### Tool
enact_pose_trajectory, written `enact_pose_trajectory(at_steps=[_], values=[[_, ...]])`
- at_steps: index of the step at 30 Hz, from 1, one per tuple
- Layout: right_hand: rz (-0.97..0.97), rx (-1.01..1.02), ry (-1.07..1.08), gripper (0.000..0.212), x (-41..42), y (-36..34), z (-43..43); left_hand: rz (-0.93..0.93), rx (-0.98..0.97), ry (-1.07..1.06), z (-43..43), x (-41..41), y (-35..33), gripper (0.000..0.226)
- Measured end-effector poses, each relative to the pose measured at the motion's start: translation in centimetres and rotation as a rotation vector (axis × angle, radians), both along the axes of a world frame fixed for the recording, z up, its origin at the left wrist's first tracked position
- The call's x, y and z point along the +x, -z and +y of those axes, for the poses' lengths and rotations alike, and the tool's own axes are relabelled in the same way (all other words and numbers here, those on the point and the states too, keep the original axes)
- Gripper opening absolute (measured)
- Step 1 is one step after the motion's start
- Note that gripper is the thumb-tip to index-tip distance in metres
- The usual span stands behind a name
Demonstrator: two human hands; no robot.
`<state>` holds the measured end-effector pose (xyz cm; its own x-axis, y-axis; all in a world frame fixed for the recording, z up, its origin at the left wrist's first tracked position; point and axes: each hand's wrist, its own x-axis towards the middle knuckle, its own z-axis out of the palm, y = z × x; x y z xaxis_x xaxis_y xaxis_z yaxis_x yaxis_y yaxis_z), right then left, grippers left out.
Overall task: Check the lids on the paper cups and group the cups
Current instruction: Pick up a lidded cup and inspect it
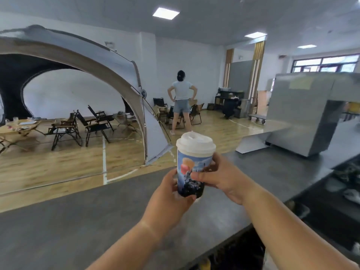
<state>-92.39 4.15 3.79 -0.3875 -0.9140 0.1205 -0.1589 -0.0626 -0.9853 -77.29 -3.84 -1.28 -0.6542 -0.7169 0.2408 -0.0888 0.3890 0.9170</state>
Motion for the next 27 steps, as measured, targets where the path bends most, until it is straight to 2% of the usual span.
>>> enact_pose_trajectory(at_steps=[6,12,20,27], values=[[0.093,0.052,0.12,0.064,-15.3,2.7,-2.7,-0.112,0.053,-0.03,-2.6,-17.6,1.9,0.051],[0.049,0.069,0.187,0.064,-26.1,6.8,-7.1,-0.2,0.037,-0.058,-6.7,-29.1,4.8,0.056],[0.092,0.059,0.251,0.075,-35.7,8.5,-13.7,-0.241,0.0,-0.024,-13.3,-38.2,5.4,0.052],[0.075,0.096,0.304,0.081,-39.3,8.8,-14.7,-0.264,-0.037,0.019,-15.0,-41.8,5.6,0.059]])
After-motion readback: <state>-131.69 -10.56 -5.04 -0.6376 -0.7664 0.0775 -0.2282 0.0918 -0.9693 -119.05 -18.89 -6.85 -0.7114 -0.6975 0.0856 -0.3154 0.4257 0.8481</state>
